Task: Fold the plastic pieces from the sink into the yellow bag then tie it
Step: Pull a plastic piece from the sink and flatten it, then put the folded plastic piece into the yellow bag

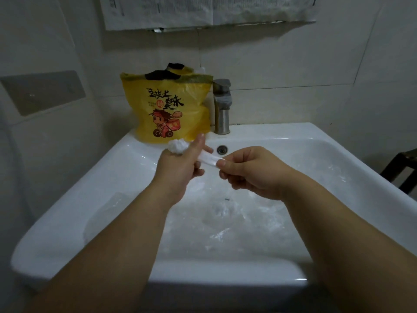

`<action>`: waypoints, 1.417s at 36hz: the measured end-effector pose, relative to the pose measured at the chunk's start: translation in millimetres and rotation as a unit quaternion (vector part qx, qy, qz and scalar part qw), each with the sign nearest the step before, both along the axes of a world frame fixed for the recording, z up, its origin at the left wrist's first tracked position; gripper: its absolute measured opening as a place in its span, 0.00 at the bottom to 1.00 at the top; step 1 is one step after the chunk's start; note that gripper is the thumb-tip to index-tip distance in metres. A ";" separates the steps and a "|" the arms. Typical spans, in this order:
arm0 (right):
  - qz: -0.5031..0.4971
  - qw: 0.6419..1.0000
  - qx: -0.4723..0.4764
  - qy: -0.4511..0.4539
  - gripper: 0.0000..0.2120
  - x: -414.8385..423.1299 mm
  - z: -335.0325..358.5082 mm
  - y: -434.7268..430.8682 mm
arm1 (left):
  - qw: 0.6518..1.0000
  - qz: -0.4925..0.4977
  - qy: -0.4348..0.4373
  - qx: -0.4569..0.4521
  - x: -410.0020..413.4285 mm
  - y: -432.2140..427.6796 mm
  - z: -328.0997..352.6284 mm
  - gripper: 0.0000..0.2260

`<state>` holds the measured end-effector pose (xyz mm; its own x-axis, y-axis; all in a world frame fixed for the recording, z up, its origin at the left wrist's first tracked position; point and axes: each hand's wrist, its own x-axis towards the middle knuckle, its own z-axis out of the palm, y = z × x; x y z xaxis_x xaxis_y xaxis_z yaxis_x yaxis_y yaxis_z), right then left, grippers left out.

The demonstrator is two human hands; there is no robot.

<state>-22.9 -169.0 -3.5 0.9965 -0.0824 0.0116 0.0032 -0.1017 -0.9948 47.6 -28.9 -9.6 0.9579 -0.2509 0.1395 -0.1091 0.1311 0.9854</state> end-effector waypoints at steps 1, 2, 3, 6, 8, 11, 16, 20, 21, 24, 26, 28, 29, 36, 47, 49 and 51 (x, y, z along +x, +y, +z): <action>-0.002 1.000 0.001 0.003 0.06 0.0 -0.7 -2.2 | 1.000 0.027 -0.005 -0.010 1.2 2.5 -0.6 0.12; -0.006 1.000 0.003 0.006 0.06 -0.8 -0.5 -3.6 | 0.999 0.047 -0.008 -0.023 2.2 5.6 -0.7 0.11; -0.009 1.000 0.004 0.007 0.06 -1.0 0.0 -4.9 | 0.998 0.059 -0.012 -0.035 3.8 8.4 -0.6 0.11; -0.018 1.000 -0.002 0.015 0.06 -0.3 6.3 -6.6 | 0.997 0.055 0.003 -0.059 5.9 12.8 3.4 0.10; -0.029 0.999 -0.003 0.013 0.06 0.9 14.2 -8.9 | 0.996 0.034 0.028 -0.081 5.3 13.0 9.1 0.07; -0.037 0.999 -0.022 0.013 0.06 2.2 31.8 -15.2 | 0.997 -0.022 0.031 -0.067 7.7 19.1 21.6 0.04; -0.029 0.998 -0.063 0.003 0.05 11.1 60.9 -16.0 | 0.998 -0.043 -0.033 0.024 21.3 37.3 45.6 0.06; -0.043 0.995 -0.077 -0.044 0.06 29.1 78.5 -6.8 | 0.997 0.005 -0.072 0.020 31.4 44.4 68.2 0.05; -0.048 0.994 -0.079 -0.062 0.07 36.5 83.6 -3.7 | 0.997 0.018 -0.081 0.011 34.6 45.6 74.9 0.05; -0.084 0.988 -0.069 -0.111 0.07 55.2 95.4 3.4 | 0.992 0.069 -0.105 -0.020 44.1 45.7 89.9 0.05; -0.104 0.984 -0.053 -0.132 0.10 66.2 103.2 3.7 | 0.984 0.118 -0.126 -0.035 55.7 47.3 98.9 0.03; -0.112 0.982 -0.046 -0.147 0.09 78.0 112.4 2.5 | 0.975 0.167 -0.147 -0.020 73.9 51.3 109.5 0.04; -0.117 0.981 -0.047 -0.151 0.07 80.6 115.5 1.5 | 0.970 0.184 -0.156 -0.003 81.1 53.0 113.8 0.05; -0.123 0.976 -0.087 -0.159 0.06 122.4 127.3 1.4 | 0.905 0.246 -0.287 0.193 123.2 50.8 153.1 0.10; -0.129 0.966 -0.155 -0.164 0.11 171.3 119.0 -5.8 | 0.805 0.150 -0.353 0.453 185.0 10.7 159.2 0.01; -0.132 0.965 -0.160 -0.163 0.11 175.9 118.1 -6.9 | 0.784 0.109 -0.342 0.506 192.5 2.6 156.1 0.04; -0.135 0.964 -0.165 -0.161 0.11 179.4 117.3 -8.0 | 0.770 0.059 -0.319 0.549 198.1 -4.2 153.3 0.07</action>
<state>156.5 -177.0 113.8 0.8795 -0.2779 0.3863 0.2351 -0.4520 -0.8605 245.7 -33.2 143.6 0.8075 -0.4699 0.3565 -0.5645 -0.7910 0.2361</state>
